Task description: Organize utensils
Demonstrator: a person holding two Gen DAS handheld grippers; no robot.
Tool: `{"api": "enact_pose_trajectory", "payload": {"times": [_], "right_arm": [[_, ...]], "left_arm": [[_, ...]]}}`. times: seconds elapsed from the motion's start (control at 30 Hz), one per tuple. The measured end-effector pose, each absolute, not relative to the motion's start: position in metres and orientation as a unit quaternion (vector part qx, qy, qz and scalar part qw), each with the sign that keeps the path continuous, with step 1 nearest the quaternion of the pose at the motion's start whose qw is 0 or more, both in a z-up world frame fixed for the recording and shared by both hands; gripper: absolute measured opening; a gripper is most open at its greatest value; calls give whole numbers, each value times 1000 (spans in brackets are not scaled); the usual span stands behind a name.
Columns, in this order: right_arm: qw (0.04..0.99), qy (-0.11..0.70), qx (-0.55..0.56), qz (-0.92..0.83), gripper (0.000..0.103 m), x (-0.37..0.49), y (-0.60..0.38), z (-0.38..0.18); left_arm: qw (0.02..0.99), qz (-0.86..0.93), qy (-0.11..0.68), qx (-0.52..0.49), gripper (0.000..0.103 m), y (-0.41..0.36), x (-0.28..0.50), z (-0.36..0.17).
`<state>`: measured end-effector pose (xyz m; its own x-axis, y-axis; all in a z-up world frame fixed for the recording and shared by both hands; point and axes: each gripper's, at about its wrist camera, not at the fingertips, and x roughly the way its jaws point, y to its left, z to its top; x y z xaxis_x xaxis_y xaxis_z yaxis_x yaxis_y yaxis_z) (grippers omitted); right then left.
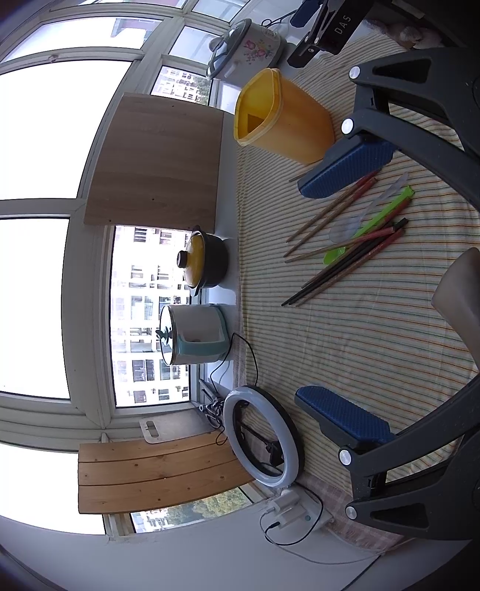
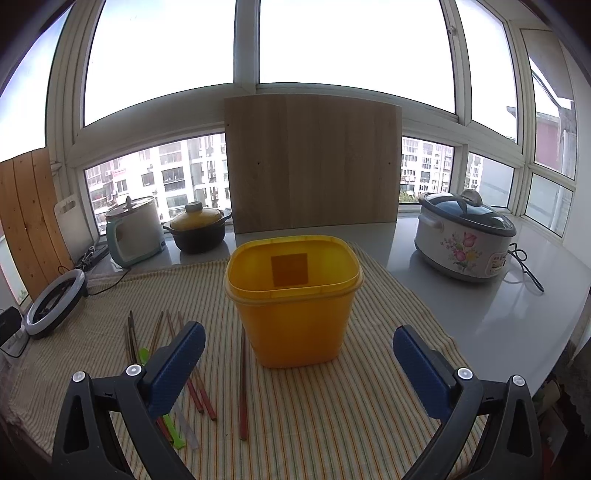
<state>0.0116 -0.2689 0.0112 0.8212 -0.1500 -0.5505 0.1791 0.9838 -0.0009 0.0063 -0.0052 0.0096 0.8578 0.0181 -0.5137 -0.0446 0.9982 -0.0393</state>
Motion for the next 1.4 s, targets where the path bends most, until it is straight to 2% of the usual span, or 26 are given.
{"api": "enact_pose_trajectory", "payload": {"times": [1.4], "right_arm": [[951, 297, 19, -82, 103, 15, -263, 8]], "left_arm": [[964, 15, 264, -27, 103, -4, 4, 7]]}}
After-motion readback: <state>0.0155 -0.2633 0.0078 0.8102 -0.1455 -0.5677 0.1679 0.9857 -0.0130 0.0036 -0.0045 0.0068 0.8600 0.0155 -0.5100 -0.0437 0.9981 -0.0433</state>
